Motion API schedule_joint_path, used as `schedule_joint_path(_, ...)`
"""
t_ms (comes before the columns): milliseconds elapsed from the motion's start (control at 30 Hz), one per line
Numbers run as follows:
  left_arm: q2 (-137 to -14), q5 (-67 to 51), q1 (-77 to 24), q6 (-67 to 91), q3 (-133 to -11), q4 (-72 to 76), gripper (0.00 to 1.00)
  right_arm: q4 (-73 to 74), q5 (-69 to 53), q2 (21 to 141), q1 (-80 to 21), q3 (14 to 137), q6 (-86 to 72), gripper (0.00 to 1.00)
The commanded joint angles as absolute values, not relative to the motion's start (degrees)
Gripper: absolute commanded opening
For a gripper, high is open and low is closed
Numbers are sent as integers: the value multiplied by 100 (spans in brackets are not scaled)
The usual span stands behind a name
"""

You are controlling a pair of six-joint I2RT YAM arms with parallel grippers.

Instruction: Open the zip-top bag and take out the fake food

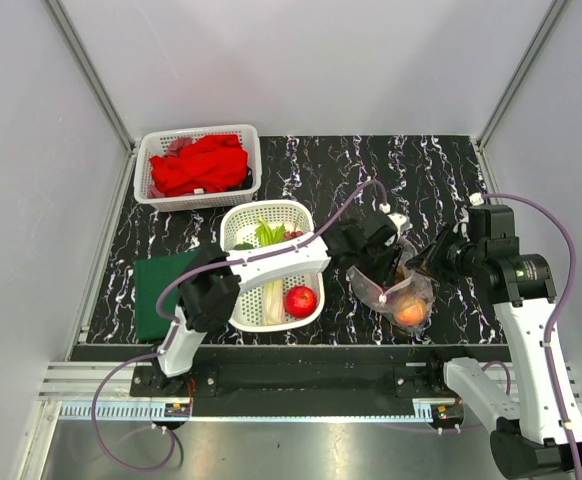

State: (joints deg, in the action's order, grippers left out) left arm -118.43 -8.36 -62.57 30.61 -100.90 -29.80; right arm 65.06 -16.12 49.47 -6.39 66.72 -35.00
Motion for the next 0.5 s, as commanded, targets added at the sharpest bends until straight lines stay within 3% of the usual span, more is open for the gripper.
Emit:
schedule_joint_path(0,-11962,-273,-6345,3129,-10090,-2971,46,6714,-1476,4808,-650,6645,-3595,0)
schedule_joint_path(67,-12058,-80,-6372,3155,-10055,-2979,48,6750,-1485,4738,-650,6636,-3586,0)
schedule_joint_path(200,-12199,272,-6381,3305,-10072,-2988,63,6803,-1538,4650,-650,6548,-3595,0)
schedule_joint_path(467,-12681,694,-6398,3542,-10099,-3006,69,6943,-1485,4544,-650,6530,-3551,0)
